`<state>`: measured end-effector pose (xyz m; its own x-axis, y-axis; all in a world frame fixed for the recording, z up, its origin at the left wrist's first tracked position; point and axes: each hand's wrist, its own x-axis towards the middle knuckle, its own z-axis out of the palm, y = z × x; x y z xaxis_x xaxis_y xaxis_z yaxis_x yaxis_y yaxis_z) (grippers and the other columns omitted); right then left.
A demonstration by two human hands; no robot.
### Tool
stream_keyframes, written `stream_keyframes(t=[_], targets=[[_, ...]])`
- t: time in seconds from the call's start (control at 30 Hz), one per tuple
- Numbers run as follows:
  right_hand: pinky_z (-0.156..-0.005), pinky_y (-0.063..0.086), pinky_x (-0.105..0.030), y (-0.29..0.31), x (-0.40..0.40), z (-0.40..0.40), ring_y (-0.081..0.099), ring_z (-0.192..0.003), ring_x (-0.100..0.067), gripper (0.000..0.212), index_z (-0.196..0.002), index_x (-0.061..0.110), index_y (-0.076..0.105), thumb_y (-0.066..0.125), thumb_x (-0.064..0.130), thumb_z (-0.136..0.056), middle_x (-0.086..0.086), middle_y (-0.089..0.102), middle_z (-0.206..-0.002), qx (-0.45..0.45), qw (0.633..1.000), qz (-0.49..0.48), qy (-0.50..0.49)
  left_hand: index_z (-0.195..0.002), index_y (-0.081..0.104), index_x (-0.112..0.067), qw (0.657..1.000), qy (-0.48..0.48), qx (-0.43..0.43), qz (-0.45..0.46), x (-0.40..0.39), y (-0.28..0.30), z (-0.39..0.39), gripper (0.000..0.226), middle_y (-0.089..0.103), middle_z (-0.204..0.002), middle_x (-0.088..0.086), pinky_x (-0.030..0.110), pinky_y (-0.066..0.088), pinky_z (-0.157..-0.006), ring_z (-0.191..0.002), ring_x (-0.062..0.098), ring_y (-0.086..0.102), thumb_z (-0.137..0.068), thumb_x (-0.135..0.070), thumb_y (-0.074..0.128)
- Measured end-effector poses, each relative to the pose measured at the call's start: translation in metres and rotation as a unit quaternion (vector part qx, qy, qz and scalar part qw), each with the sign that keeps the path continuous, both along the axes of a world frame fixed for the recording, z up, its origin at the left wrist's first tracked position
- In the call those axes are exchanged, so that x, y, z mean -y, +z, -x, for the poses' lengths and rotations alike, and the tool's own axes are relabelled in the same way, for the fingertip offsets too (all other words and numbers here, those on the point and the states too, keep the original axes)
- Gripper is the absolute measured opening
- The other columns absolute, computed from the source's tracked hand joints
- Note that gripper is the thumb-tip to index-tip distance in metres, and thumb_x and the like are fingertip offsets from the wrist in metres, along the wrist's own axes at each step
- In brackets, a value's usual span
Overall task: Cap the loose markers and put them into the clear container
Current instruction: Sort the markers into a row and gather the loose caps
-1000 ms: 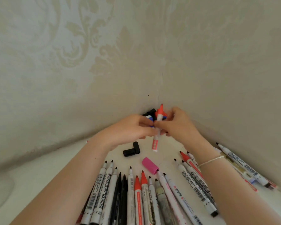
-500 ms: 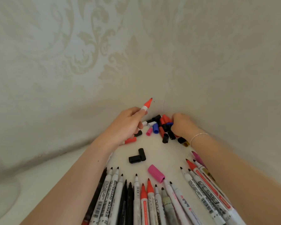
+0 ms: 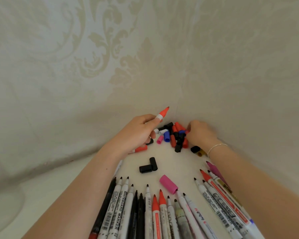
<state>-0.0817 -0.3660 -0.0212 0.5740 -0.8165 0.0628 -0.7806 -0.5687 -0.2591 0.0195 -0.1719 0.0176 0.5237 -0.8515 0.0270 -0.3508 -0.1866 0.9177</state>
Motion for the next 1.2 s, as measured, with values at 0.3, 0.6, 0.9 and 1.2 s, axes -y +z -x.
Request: stream_keyframes(t=[0.3,0.6,0.9,1.2], targets=[[-0.062,0.047,-0.020,0.061,-0.023,0.020,0.056,-0.069,-0.014,0.031,-0.110,0.007,0.067,0.049,-0.005,-0.089,-0.006,0.065,-0.093,0.421,0.777,-0.447,0.136,-0.122,0.060,-0.034,1.000,-0.012,0.014,-0.002,0.000,-0.004,0.000,0.029,0.050,-0.064,-0.004,0.021,0.034,-0.049,-0.044,0.006,0.038,-0.099,-0.043,0.043],[-0.064,0.047,-0.019,0.062,-0.033,0.019,0.054,-0.067,-0.012,0.025,-0.097,-0.001,0.068,0.046,-0.008,-0.089,-0.009,0.069,-0.087,0.428,0.791,-0.411,0.150,-0.125,0.058,-0.036,0.999,-0.018,0.030,-0.007,-0.001,-0.002,0.002,0.030,0.049,-0.062,-0.006,0.020,0.032,-0.049,-0.046,0.006,0.037,-0.099,-0.042,0.043],[-0.071,0.047,-0.025,0.061,-0.042,0.011,0.056,-0.069,-0.014,0.018,-0.089,0.001,0.069,0.052,-0.003,-0.090,-0.011,0.067,-0.081,0.371,0.803,-0.420,0.203,-0.116,0.063,-0.036,0.998,-0.039,0.047,-0.018,-0.001,0.000,0.005,0.026,0.048,-0.057,-0.010,0.017,0.031,-0.045,-0.039,0.001,0.036,-0.099,-0.043,0.045],[-0.061,0.048,-0.024,0.060,-0.084,-0.015,0.056,-0.055,-0.011,0.031,-0.087,0.004,0.068,0.049,0.027,-0.097,0.000,0.059,-0.060,0.432,0.856,-0.257,0.120,-0.102,0.070,-0.032,0.986,0.036,0.156,0.054,-0.004,0.006,0.008,0.027,0.050,-0.043,-0.024,0.007,0.034,-0.049,-0.045,-0.007,0.047,-0.097,-0.043,0.046]])
